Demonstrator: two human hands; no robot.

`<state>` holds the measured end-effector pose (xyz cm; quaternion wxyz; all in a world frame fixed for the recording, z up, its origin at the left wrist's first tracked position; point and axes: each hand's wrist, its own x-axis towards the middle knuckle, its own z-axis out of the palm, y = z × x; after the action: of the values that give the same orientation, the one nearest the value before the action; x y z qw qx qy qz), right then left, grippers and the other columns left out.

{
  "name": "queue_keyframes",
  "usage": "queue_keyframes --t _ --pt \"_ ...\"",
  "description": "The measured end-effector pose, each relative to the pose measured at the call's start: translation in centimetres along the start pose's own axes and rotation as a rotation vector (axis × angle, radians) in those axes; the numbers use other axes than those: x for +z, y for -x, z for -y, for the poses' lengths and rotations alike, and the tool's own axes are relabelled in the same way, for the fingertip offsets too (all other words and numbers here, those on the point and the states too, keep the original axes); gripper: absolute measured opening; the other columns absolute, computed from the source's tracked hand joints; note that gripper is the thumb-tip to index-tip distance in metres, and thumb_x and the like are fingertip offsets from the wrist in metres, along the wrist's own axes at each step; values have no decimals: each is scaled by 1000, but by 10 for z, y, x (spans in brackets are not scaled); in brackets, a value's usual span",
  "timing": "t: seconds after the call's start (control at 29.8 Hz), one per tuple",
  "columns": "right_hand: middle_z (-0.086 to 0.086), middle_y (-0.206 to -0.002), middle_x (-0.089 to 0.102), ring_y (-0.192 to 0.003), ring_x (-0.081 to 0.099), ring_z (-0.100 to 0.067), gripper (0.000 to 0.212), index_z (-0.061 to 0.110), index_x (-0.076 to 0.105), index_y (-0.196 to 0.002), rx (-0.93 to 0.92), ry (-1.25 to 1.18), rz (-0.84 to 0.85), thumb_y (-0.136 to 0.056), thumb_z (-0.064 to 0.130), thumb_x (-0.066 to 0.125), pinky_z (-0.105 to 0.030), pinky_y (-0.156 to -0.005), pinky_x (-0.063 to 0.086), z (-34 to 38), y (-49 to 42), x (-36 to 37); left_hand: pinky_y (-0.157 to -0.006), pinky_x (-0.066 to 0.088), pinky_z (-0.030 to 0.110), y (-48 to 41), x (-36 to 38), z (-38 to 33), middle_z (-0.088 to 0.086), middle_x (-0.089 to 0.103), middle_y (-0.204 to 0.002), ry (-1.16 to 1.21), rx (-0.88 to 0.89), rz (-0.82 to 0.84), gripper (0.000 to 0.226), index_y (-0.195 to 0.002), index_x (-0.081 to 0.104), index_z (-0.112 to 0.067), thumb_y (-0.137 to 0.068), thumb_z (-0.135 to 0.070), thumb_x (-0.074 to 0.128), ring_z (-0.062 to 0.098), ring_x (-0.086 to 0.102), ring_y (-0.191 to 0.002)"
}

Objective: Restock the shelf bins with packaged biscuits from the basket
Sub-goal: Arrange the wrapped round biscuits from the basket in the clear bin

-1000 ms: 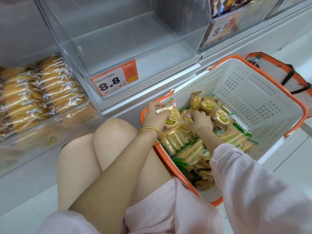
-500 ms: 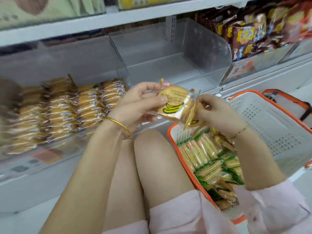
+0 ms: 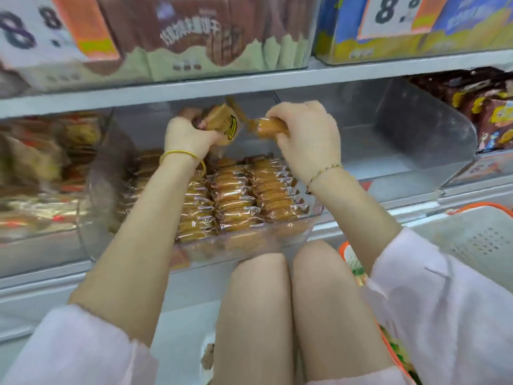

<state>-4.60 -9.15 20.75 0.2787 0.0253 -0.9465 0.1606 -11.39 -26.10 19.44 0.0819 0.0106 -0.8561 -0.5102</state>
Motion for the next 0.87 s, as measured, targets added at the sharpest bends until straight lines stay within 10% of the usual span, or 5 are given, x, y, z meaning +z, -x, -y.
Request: queue_keyframes --t 0.17,0.3,0.4,0.54,0.87 --pt "-8 -94 66 -106 49 -30 34 20 64 -107 -30 284 86 -84 0 50 -31 -71 26 8 -33 48 -88 51 43 -38 24 23 5 65 -97 -196 17 5 32 -98 55 -23 -71 -20 72 30 63 -94" --pt "-6 -49 56 -67 62 -25 17 12 66 -59 3 376 3 -56 1 53 -22 -53 31 14 -45 78 -91 46 42 -50 39 40 0 62 -105 -356 71 54 34 -104 51 -23 -77 -30 70 27 59 -97" --pt "-13 -95 66 -112 51 -30 25 8 63 -100 53 360 290 -79 0 54 -30 -74 38 6 -53 103 -93 36 40 -55 42 48 1 63 -102 -533 128 55 30 -105 48 -22 -81 -29 66 27 59 -97" --pt "-12 -118 61 -123 41 -31 31 11 56 -116 83 379 402 -88 2 47 -36 -90 37 0 -58 127 -96 32 40 -57 42 55 5 63 -104 -748 178 112 30 -113 48 -22 -86 -19 60 30 57 -102" --pt "-5 -77 51 -80 50 -24 17 7 50 -72 107 351 646 -88 2 51 -28 -73 41 -3 -79 124 -103 30 43 -61 31 56 10 54 -116 -867 188 333 46 -129 43 -23 -86 -13 56 32 48 -113"
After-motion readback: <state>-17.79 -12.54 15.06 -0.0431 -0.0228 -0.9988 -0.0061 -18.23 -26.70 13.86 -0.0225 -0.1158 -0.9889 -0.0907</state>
